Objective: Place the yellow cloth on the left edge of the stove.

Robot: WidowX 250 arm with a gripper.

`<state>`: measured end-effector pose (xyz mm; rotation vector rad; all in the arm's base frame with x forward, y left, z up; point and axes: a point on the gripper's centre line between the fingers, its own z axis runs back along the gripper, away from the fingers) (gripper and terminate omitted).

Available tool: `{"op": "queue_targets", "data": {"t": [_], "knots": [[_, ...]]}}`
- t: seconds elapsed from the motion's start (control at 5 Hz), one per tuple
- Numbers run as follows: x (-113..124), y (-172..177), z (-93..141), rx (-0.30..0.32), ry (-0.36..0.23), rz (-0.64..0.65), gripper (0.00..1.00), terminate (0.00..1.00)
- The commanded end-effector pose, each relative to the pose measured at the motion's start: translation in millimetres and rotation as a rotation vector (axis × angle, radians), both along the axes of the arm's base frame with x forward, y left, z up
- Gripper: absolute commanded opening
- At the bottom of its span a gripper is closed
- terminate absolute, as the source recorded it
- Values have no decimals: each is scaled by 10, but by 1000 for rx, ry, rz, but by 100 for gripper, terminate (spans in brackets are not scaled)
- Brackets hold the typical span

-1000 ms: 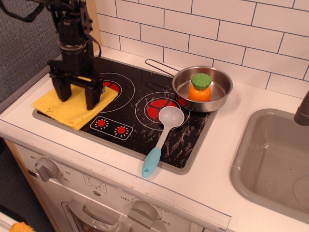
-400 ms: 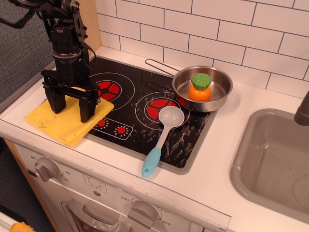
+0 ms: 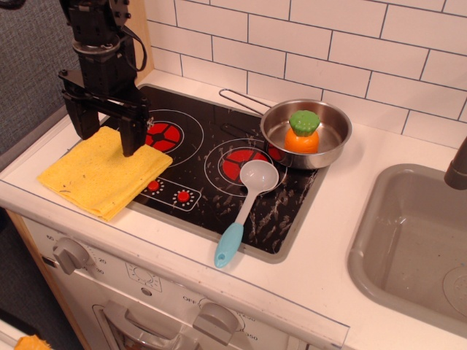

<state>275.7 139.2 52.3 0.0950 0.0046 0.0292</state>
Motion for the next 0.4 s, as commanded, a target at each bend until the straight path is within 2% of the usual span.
{"op": "queue_targets", "data": {"t": [0.0,0.2], "knots": [[10,-2,158,40,-39,3,100,0],[10,-2,158,40,-39,3,100,100]]}}
